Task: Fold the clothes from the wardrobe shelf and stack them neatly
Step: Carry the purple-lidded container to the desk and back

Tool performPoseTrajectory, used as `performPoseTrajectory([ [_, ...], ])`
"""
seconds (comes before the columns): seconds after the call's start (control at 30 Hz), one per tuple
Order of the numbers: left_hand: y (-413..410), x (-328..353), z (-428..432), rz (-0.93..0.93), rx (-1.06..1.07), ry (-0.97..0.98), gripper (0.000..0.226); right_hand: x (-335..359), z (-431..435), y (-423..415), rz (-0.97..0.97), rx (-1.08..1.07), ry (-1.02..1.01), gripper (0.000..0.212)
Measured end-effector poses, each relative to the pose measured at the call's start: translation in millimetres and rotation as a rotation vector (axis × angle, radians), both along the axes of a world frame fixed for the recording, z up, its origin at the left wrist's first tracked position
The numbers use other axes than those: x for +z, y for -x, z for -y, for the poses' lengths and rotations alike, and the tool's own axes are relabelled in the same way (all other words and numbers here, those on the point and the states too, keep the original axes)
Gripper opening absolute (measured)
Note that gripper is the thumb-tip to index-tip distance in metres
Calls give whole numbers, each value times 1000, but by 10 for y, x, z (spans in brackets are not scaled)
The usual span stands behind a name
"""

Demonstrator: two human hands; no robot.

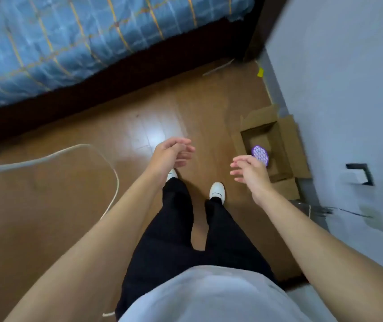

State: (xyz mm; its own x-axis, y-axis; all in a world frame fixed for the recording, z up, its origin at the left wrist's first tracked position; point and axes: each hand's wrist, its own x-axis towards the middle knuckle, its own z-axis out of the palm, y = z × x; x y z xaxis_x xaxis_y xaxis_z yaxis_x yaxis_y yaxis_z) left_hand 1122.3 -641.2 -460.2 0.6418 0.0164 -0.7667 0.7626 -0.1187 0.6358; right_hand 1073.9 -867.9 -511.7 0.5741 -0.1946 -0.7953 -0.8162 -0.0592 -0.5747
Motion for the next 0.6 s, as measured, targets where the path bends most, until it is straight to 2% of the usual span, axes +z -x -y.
performPoseTrajectory([
  [0.13, 1043, 199, -614, -64, 269, -19, 23, 284, -587, 158, -47, 326, -2, 20],
  [0.3, 2423, 139, -1160, -193, 634, -33, 24, 739, -1564, 285, 36, 687, -67, 22],
  [0.4, 3179, 54, -1375, -272, 828, -19, 23, 1008, -2251, 439, 79, 872, -124, 21],
  [0.6, 4287, -11, -1617, -313, 1189, 29, 23, 1299, -3495, 962, 79, 1207, -126, 19],
])
